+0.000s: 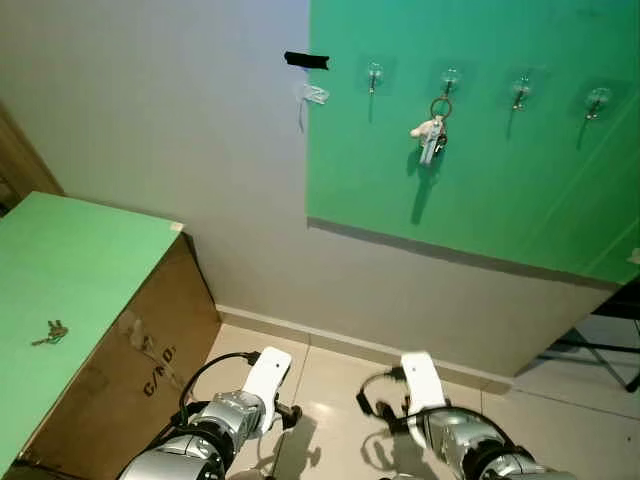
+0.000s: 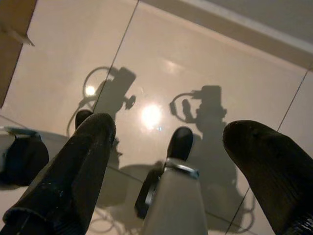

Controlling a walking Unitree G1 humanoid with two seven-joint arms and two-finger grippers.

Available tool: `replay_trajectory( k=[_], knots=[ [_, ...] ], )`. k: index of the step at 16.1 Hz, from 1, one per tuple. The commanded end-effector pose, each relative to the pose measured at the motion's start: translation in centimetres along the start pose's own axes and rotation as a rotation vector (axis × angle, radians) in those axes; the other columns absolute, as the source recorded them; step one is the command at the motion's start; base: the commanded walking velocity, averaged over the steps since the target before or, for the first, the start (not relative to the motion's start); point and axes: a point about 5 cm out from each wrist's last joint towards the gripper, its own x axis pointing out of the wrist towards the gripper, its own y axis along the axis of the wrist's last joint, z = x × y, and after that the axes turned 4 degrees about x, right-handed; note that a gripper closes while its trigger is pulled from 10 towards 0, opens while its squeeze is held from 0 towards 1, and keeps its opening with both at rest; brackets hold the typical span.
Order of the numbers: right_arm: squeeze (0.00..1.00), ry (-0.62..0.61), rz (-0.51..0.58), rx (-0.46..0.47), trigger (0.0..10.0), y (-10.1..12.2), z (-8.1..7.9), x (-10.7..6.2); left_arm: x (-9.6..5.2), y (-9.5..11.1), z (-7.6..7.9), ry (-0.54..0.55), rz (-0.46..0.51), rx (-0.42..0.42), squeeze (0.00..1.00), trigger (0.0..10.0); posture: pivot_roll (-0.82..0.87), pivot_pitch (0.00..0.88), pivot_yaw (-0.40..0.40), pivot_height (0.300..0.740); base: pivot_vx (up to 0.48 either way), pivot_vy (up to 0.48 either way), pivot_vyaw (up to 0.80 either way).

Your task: Hang keys on a hook

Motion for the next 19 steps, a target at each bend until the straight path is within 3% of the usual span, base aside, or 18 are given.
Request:
replay_trajectory(
  k=[1, 2, 4, 5, 6, 7, 8, 9, 10, 11, 12, 13, 14, 17, 18, 19],
  knots=[
    [0.00, -0.014, 0.015, -0.016, 10.0, 0.6, 0.1, 0.0, 0.1, 0.0, 0.3, -0.003, 0.015, -0.002, 0.00, 10.0, -0.06, 0.000, 0.007, 0.740, 0.000, 0.000, 0.00],
    [0.00, -0.023, 0.029, -0.017, 10.0, 0.8, 0.1, 0.0, 0.0, 0.4, 0.2, 0.005, 0.046, -0.025, 0.00, 10.0, -0.07, 0.000, 0.007, 0.740, 0.000, 0.000, 0.00],
    [0.00, -0.015, 0.179, 0.000, 10.0, 3.8, 0.4, -0.3, -0.8, 4.6, -1.4, 0.044, 0.244, -0.038, 0.00, 10.0, -0.07, 0.000, 0.016, 0.740, 0.000, 0.000, 0.00],
    [0.00, -0.007, 0.286, -0.016, 10.0, 5.3, 0.8, -0.8, -1.6, 6.6, -2.4, 0.048, 0.359, 0.013, 0.00, 10.0, -0.07, 0.000, 0.025, 0.740, 0.000, 0.000, 0.00],
    [0.00, -0.031, 0.505, -0.060, 10.0, 6.9, 1.9, -2.2, -2.9, 8.0, -4.1, 0.107, 0.471, 0.067, 0.00, 10.0, -0.07, 0.000, 0.040, 0.740, 0.000, 0.000, 0.00],
    [0.00, -0.045, 0.560, -0.083, 10.0, 7.1, 2.0, -2.8, -3.2, 7.9, -4.5, 0.137, 0.472, 0.074, 0.00, 10.0, -0.07, 0.000, 0.044, 0.740, 0.000, 0.000, 0.00],
    [0.00, -0.021, 0.627, -0.055, 10.0, 6.8, 2.5, -4.6, -4.0, 7.2, -5.0, 0.090, 0.436, 0.052, 0.00, 10.0, -0.05, 0.000, 0.040, 0.740, 0.000, 0.000, 0.00],
    [0.00, -0.037, 0.687, -0.027, 10.0, 6.6, 2.9, -6.2, -5.3, 7.3, -5.0, 0.090, 0.490, 0.111, 0.00, 10.0, -0.05, 0.000, 0.038, 0.740, 0.000, 0.000, 0.00],
    [0.00, -0.073, 0.758, 0.009, 10.0, 6.2, 3.6, -8.4, -7.5, 7.9, -4.3, 0.070, 0.621, 0.149, 0.00, 10.0, -0.05, 0.000, 0.034, 0.740, 0.000, 0.000, 0.00],
    [0.00, -0.129, 0.868, 0.065, 10.0, 5.3, 4.3, -11.8, -11.0, 8.6, -3.3, 0.094, 0.845, 0.196, 0.00, 10.0, -0.05, 0.000, 0.029, 0.740, 0.000, 0.000, 0.00],
    [0.00, -0.159, 0.927, 0.094, 10.0, 4.5, 4.2, -13.2, -12.0, 8.2, -3.7, 0.206, 0.894, 0.198, 0.00, 10.0, -0.06, 0.000, 0.027, 0.740, 0.000, 0.000, 0.00],
    [0.00, -0.165, 0.913, 0.109, 10.0, 4.1, 4.0, -13.1, -12.1, 7.8, -4.0, 0.171, 0.887, 0.108, 0.00, 10.0, -0.07, 0.000, 0.030, 0.740, 0.000, 0.000, 0.00],
    [0.00, -0.150, 0.883, 0.099, 10.0, 4.4, 3.3, -11.9, -11.6, 7.9, -4.0, 0.107, 0.892, 0.030, 0.00, 10.0, -0.08, 0.000, 0.037, 0.740, 0.000, 0.000, 0.00],
    [0.00, -0.091, 0.909, 0.079, 10.0, 7.2, 2.2, -11.9, -12.5, 9.0, -3.8, 0.141, 0.917, 0.089, 0.00, 10.0, -0.08, 0.000, 0.036, 0.740, 0.000, 0.000, 0.00],
    [0.00, -0.077, 0.911, 0.064, 10.0, 7.8, 2.1, -11.8, -12.4, 9.2, -4.0, 0.140, 0.905, 0.091, 0.07, 10.0, -0.07, 0.000, 0.040, 0.740, 0.000, 0.000, 0.00],
    [0.00, -0.081, 0.914, 0.060, 10.0, 8.1, 2.2, -11.7, -12.3, 9.3, -4.1, 0.129, 0.896, 0.085, 0.00, 10.0, -0.07, 0.000, 0.039, 0.740, 0.000, 0.000, 0.00]
  ],
)
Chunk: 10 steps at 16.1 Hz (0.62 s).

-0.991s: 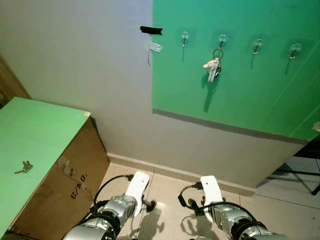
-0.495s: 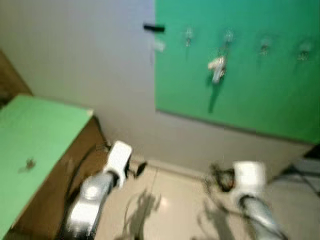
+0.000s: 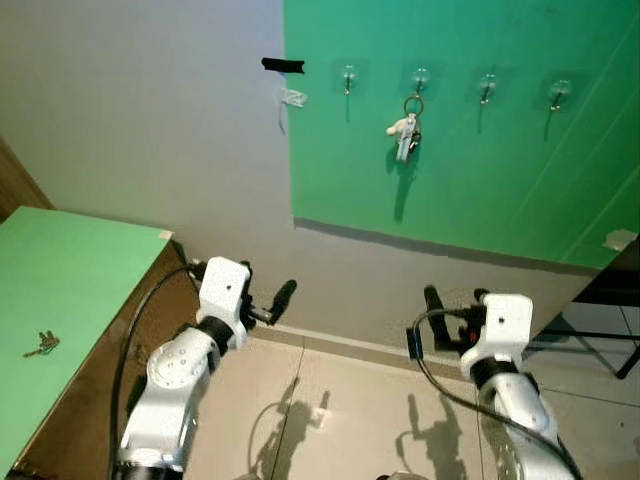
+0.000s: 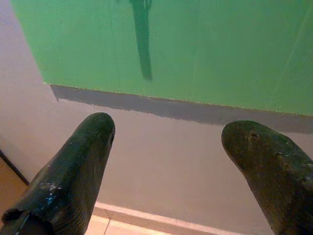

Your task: Hang keys on a hook

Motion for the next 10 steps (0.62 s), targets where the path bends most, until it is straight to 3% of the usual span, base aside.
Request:
replay_trajectory(
  k=[1, 3, 4, 5, 6, 7, 8, 10],
  knots=[
    [0.00, -0.002, -0.012, 0.007, 10.0, 0.0, 0.1, 0.7, 0.1, 0.9, -0.4, 0.021, 0.016, -0.008, 0.00, 10.0, -0.06, 0.000, 0.039, 0.740, 0.000, 0.000, 0.00],
    [0.00, -0.006, 0.004, 0.013, 10.0, 0.2, 0.1, 1.2, 0.0, 1.3, -1.2, 0.094, 0.052, 0.006, 0.00, 10.0, -0.05, 0.000, 0.035, 0.740, 0.000, 0.000, 0.00],
    [0.00, -0.032, 0.048, 0.052, 10.0, 0.6, 0.4, 1.3, -0.6, 1.4, -2.2, 0.201, 0.081, 0.030, 0.00, 10.0, -0.05, 0.000, 0.028, 0.740, 0.000, 0.000, 0.00],
    [0.00, -0.080, 0.072, 0.131, 10.0, 0.5, 0.9, 1.1, -1.5, 0.7, -3.2, 0.329, 0.060, -0.004, 0.00, 10.0, -0.04, 0.000, 0.022, 0.740, 0.000, 0.000, 0.00],
    [0.00, -0.145, 0.073, 0.259, 10.0, -0.1, 1.8, 1.0, -1.9, -0.1, -3.1, 0.373, 0.039, -0.069, 0.00, 10.0, -0.03, 0.000, 0.009, 0.740, 0.000, 0.000, 0.00],
    [0.00, -0.174, 0.058, 0.302, 10.0, -0.5, 2.2, 1.1, -1.8, -0.3, -2.8, 0.362, 0.033, -0.070, 0.00, 10.0, -0.03, 0.000, 0.009, 0.740, 0.000, 0.000, 0.00],
    [0.00, -0.180, 0.044, 0.278, 10.0, -0.8, 2.2, 1.4, -1.3, -0.8, -2.7, 0.362, 0.009, -0.085, 0.00, 10.0, -0.04, 0.000, 0.011, 0.740, 0.000, 0.000, 0.00],
    [0.00, -0.182, 0.061, 0.241, 10.0, -0.4, 2.1, 1.9, -0.9, -0.6, -3.0, 0.385, 0.022, -0.035, 0.00, 10.0, -0.04, 0.000, 0.008, 0.740, 0.000, 0.000, 0.00]
  ],
)
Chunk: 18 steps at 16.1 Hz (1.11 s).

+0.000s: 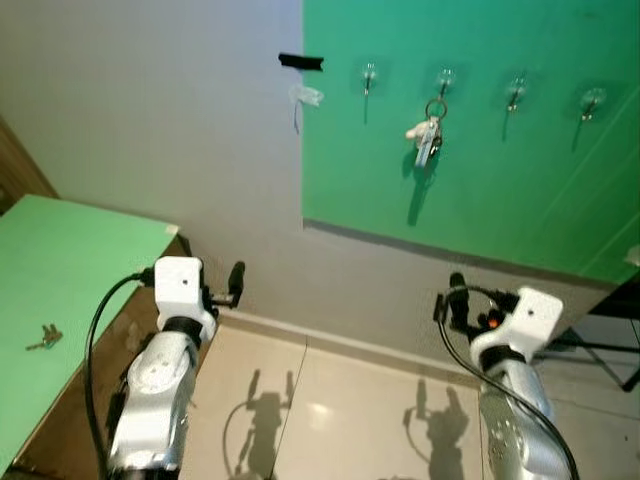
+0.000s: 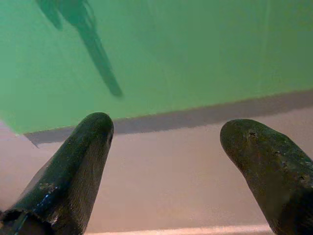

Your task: Hang keys on a hook

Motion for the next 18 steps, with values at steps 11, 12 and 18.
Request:
replay_trajectory(
  k=[11, 12, 18],
  knots=[
    [0.00, 0.161, -0.040, -0.110, 10.0, 0.0, -1.6, 1.3, 1.3, -0.8, 0.1, -0.010, -0.073, 0.026, 0.00, 10.0, -0.04, 0.000, 0.003, 0.740, 0.024, 0.115, 0.22],
    [0.00, 0.171, -0.047, -0.115, 10.0, -0.1, -1.6, 1.4, 1.4, -0.5, 0.5, -0.071, -0.066, -0.022, 0.00, 10.0, -0.03, 0.000, 0.004, 0.740, 0.000, 0.000, 0.60],
    [0.00, 0.247, -0.067, -0.114, 10.0, -0.3, -2.4, 1.9, 2.2, -0.4, 1.4, -0.087, -0.038, 0.176, 0.00, 10.0, -0.04, 0.000, 0.017, 0.740, 0.000, 0.000, 0.58]
  ],
)
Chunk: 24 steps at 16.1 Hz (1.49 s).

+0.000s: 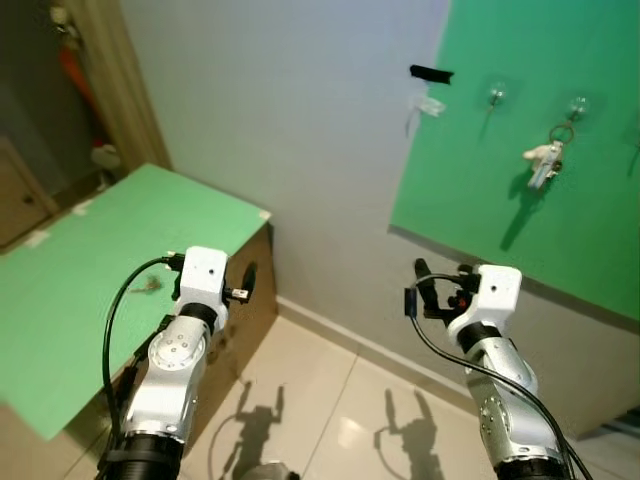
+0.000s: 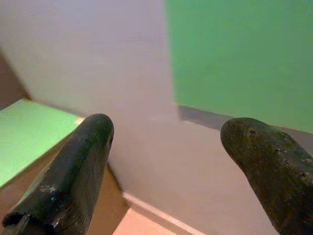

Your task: Hang keys on a hook

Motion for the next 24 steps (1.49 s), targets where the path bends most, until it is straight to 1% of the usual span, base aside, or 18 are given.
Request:
replay_trajectory(
  k=[1, 2, 4, 5, 7, 10, 12, 15, 18, 19, 20, 22, 24],
  knots=[
    [0.00, 0.014, -0.010, 0.007, 10.0, -0.1, 0.0, 0.1, 0.2, 0.0, 0.3, -0.008, -0.006, 0.010, 0.00, 10.0, -0.04, 0.000, 0.017, 0.740, 0.000, 0.000, 0.58],
    [0.00, 0.022, -0.014, 0.011, 10.0, -0.1, 0.0, 0.0, 0.2, -0.2, 0.3, -0.029, -0.019, -0.038, 0.00, 10.0, -0.04, 0.000, 0.016, 0.740, 0.000, 0.000, 0.58],
    [0.00, 0.024, -0.016, 0.008, 10.0, -0.1, 0.1, -0.1, 0.3, -0.4, 0.3, -0.021, -0.030, -0.040, 0.00, 10.0, -0.04, 0.000, 0.015, 0.740, 0.000, 0.000, 0.59],
    [0.00, 0.025, -0.023, -0.010, 10.0, -0.2, 0.1, -0.2, 0.2, -0.3, 0.6, -0.045, -0.017, -0.013, 0.00, 10.0, -0.04, 0.000, 0.016, 0.740, 0.000, 0.000, 0.59],
    [0.00, 0.032, -0.025, 0.000, 10.0, -0.3, 0.0, -0.2, 0.2, -0.1, 0.5, -0.026, -0.004, -0.014, 0.00, 10.0, -0.04, 0.000, 0.015, 0.740, 0.000, 0.000, 0.59],
    [0.00, 0.053, -0.023, -0.002, 10.0, -0.3, -0.4, -0.1, 0.3, 0.3, 0.5, -0.045, 0.019, -0.019, 0.00, 10.0, -0.04, 0.000, 0.022, 0.740, 0.000, 0.000, 0.59],
    [0.00, 0.060, -0.023, -0.005, 10.0, -0.3, -0.7, 0.0, 0.5, 0.7, 0.2, -0.005, 0.023, -0.016, 0.00, 10.0, -0.04, 0.000, 0.026, 0.740, 0.429, 0.000, 0.59],
    [0.00, 0.081, -0.031, -0.010, 10.0, -0.5, -1.2, 0.1, 1.0, 0.8, 0.3, 0.007, 0.007, 0.009, 0.00, 10.0, -0.04, 0.000, 0.027, 0.740, 0.480, 0.000, 0.58],
    [0.00, 0.098, -0.040, -0.019, 10.0, -0.7, -1.4, 0.0, 1.2, 1.0, 0.4, 0.008, 0.013, -0.006, 0.00, 10.0, -0.05, 0.000, 0.029, 0.740, 0.480, 0.000, 0.59],
    [0.00, 0.097, -0.041, -0.021, 10.0, -0.7, -1.5, 0.0, 1.3, 1.1, 0.4, 0.011, 0.014, -0.002, 0.00, 10.0, -0.04, 0.000, 0.029, 0.740, 0.480, 0.000, 0.59],
    [0.00, 0.095, -0.043, -0.021, 10.0, -0.8, -1.4, 0.1, 1.4, 1.2, 0.7, -0.002, 0.014, 0.019, 0.00, 10.0, -0.05, 0.000, 0.031, 0.740, 0.480, 0.000, 0.59],
    [0.00, 0.102, -0.046, -0.023, 10.0, -0.9, -1.6, 0.1, 1.6, 1.5, 1.0, -0.013, 0.023, 0.013, 0.00, 10.0, -0.05, 0.000, 0.033, 0.740, 0.480, 0.000, 0.58],
    [0.00, 0.106, -0.046, -0.030, 10.0, -0.9, -1.7, 0.2, 1.8, 1.5, 1.0, -0.015, 0.025, 0.007, 0.00, 10.0, -0.05, 0.000, 0.036, 0.740, 0.480, 0.000, 0.59]
  ],
)
